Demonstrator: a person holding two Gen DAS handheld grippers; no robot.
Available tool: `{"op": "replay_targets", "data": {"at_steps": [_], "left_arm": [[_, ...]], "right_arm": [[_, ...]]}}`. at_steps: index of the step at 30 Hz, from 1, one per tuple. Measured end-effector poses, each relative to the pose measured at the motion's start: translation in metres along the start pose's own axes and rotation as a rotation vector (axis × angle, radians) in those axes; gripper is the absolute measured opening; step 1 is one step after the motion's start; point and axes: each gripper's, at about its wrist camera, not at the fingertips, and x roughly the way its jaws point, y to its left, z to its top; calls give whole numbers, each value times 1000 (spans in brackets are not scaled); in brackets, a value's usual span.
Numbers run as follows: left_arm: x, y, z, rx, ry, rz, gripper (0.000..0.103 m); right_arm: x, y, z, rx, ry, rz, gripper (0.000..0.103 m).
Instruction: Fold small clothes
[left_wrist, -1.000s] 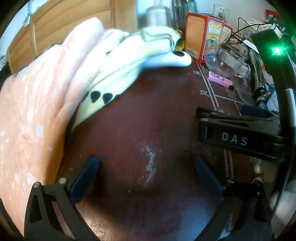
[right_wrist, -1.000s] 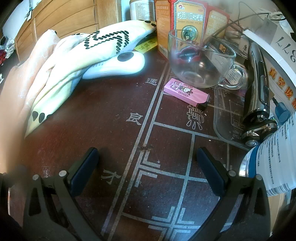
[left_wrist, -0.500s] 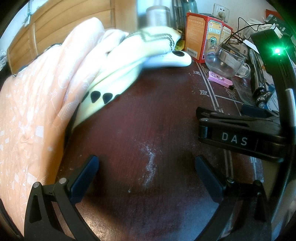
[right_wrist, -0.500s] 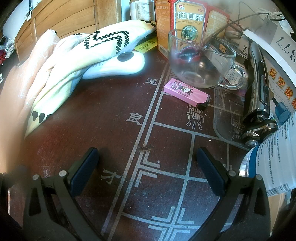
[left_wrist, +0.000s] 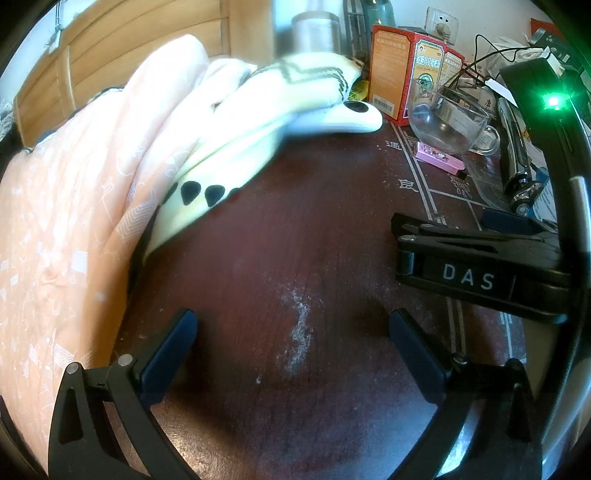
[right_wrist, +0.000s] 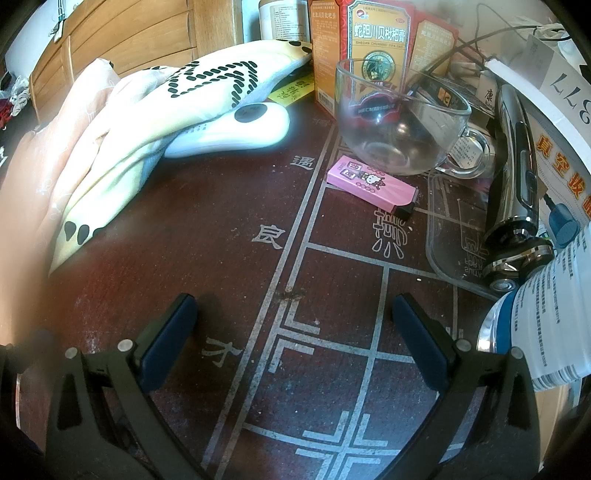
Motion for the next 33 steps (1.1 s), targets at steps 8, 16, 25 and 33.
{"op": "replay_targets", "data": {"at_steps": [8,16,25,33], "left_arm": [[0,0,0,0,0,0,103],[2,-1,2,1,0,0,103],[0,0,0,1,0,0,103],[1,-1,1,2,0,-1,103]], "right_arm": [[-1,1,-2,2,0,-1,103],[-2,1,-3,4,0,-3,103],[-2,1,-3,5,0,-3,103],[-2,1,-4,6,1,-4,103]]}}
